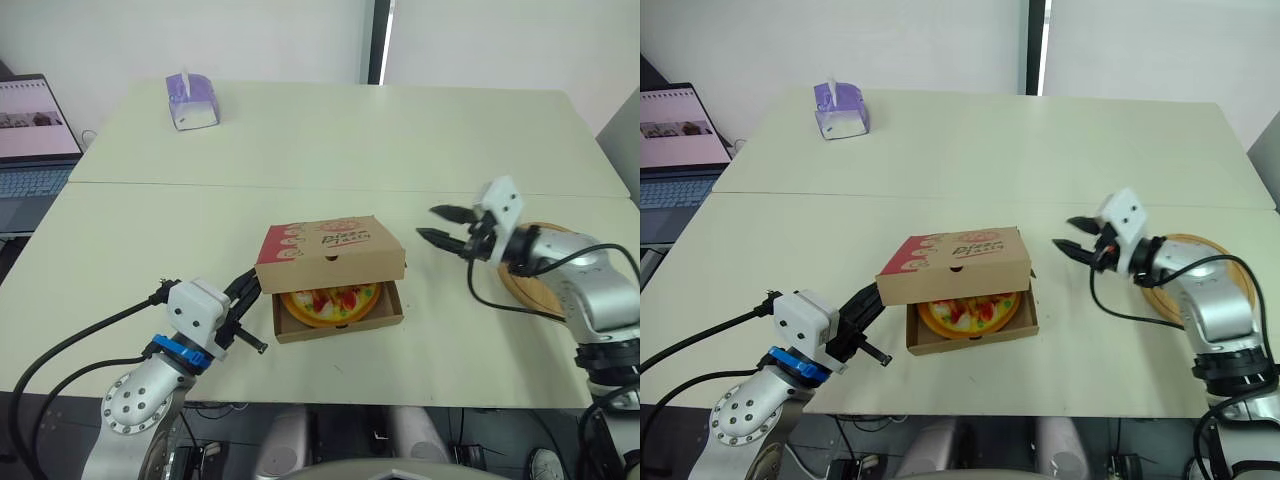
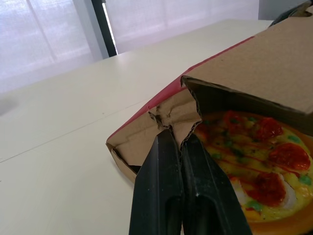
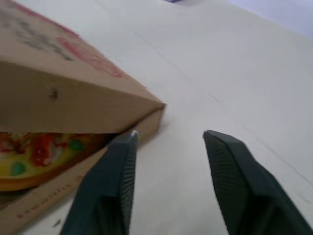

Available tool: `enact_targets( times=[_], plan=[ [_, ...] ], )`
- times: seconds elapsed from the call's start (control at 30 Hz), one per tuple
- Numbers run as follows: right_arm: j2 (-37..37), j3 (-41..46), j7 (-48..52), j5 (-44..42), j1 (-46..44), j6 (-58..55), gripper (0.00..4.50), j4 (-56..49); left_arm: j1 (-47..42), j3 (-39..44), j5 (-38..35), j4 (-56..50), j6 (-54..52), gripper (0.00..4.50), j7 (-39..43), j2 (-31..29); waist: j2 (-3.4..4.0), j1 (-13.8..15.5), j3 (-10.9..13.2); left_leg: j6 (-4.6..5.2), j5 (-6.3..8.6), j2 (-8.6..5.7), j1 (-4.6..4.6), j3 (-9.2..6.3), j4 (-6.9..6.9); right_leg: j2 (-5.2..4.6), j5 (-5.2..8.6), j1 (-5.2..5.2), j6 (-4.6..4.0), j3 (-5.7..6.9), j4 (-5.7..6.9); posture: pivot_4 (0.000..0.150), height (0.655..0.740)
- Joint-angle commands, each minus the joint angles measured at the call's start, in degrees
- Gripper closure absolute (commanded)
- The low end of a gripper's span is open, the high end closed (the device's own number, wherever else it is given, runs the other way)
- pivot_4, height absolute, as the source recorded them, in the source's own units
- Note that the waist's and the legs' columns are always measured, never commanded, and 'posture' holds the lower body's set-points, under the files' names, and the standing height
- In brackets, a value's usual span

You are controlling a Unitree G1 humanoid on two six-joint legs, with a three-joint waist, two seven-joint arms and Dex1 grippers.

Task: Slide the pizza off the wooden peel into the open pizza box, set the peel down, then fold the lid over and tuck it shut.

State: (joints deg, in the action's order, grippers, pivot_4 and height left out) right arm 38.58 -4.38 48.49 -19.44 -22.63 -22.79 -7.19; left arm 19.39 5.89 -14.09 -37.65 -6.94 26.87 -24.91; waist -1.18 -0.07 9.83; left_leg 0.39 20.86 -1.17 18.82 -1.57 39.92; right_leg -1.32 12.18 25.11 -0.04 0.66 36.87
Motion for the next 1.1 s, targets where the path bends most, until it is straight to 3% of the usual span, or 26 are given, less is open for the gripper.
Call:
enact_targets(
  times=[0.03, 0.1, 0.13, 0.5, 0.67, 0.8, 1.1],
  plan=[
    [-0.6, -0.9, 0.7, 1.2, -0.3, 1.4, 3.58, -2.0, 0.4, 0.2, 0.8, -0.1, 0.0, 4.5, -0.6, 0.2, 0.0, 0.1, 0.0, 0.0, 0.0, -0.01, 0.01, 0.0, 0.0, -0.03, 0.0, 0.01, 0.0, 0.0, 0.0, 0.15, 0.74],
    [-1.5, -1.4, 0.6, 1.1, 0.0, 1.1, 4.33, -3.3, 0.7, 0.4, 0.8, -0.1, 0.2, 4.5, -0.5, 0.1, 0.0, 0.1, 0.0, 0.0, 0.0, -0.03, 0.02, -0.01, 0.01, -0.07, 0.0, 0.0, 0.0, 0.01, -0.02, 0.15, 0.74],
    [-2.0, -1.5, 0.4, 0.9, 0.2, 0.7, 4.49, -3.9, 0.8, 0.5, 0.8, 0.0, 0.2, 4.5, -0.4, 0.1, 0.0, 0.1, 0.0, 0.0, 0.0, -0.04, 0.02, -0.01, 0.01, -0.08, 0.0, 0.01, 0.0, 0.01, -0.02, 0.15, 0.74],
    [-5.4, -1.7, -0.7, 0.5, 0.9, -2.2, 4.49, -7.1, 0.1, 0.9, 0.1, 0.3, -0.8, 4.5, 0.0, -0.3, 0.0, 0.1, 0.0, 0.0, 0.0, -0.03, 0.01, -0.02, 0.01, -0.08, 0.0, 0.02, 0.0, 0.02, 0.0, 0.15, 0.74],
    [-6.1, -1.6, -0.9, 0.7, 0.6, -2.2, 4.5, -6.6, 0.8, 1.0, -1.5, -0.1, -2.2, 3.33, 1.0, -0.9, 0.0, 0.0, 0.0, 0.0, 0.0, -0.03, 0.01, -0.03, 0.01, -0.08, 0.0, 0.04, 0.0, 0.03, 0.0, 0.15, 0.74],
    [-6.3, -1.7, -0.7, 0.8, 0.5, -2.0, 4.5, -6.3, 3.0, 1.9, -1.0, 0.4, -2.2, 1.97, 1.3, -1.0, 0.0, 0.0, 0.0, 0.0, 0.0, -0.03, 0.04, -0.02, 0.0, -0.08, 0.0, 0.07, 0.0, 0.03, -0.01, 0.15, 0.74],
    [-7.2, -1.8, -0.6, 1.3, 0.1, -1.2, 4.5, -5.1, 4.8, 9.8, -3.3, 2.3, 0.5, 1.97, 2.5, -1.5, 0.0, 0.0, 0.0, 0.02, 0.01, -0.03, 0.06, -0.02, 0.0, -0.08, 0.0, 0.1, 0.0, 0.03, -0.01, 0.15, 0.74]
  ],
)
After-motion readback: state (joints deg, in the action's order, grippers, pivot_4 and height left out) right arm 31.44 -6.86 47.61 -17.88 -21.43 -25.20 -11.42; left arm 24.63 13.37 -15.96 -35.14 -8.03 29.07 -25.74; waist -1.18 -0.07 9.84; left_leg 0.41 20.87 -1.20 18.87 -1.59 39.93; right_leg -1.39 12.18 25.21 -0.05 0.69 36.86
